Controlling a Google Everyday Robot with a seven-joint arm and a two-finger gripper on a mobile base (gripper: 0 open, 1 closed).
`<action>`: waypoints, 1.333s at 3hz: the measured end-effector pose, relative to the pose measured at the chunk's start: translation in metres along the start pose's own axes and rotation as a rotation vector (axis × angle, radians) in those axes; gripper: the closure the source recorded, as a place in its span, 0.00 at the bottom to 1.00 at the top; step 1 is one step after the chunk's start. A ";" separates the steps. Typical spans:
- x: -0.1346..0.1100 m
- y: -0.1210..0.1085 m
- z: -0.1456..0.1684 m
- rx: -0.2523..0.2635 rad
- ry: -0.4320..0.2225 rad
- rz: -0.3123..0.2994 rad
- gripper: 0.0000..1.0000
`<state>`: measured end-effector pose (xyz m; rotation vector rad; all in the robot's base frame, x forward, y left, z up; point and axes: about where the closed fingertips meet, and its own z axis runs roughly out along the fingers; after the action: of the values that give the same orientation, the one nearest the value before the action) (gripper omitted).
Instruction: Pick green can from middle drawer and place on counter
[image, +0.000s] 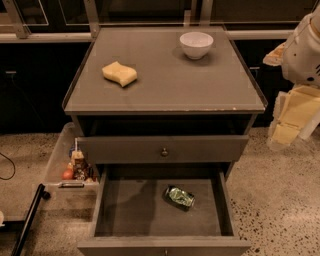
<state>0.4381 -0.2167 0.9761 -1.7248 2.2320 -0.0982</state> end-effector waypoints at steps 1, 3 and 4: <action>0.000 0.000 0.000 0.000 0.000 0.000 0.00; 0.003 0.029 0.081 -0.085 -0.005 -0.015 0.00; 0.009 0.047 0.133 -0.120 -0.028 -0.072 0.00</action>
Offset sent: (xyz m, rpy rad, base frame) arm -0.0020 0.0155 -0.0825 0.0445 0.1192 0.0027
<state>0.4314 -0.1939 0.8370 -1.8571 2.1966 0.0449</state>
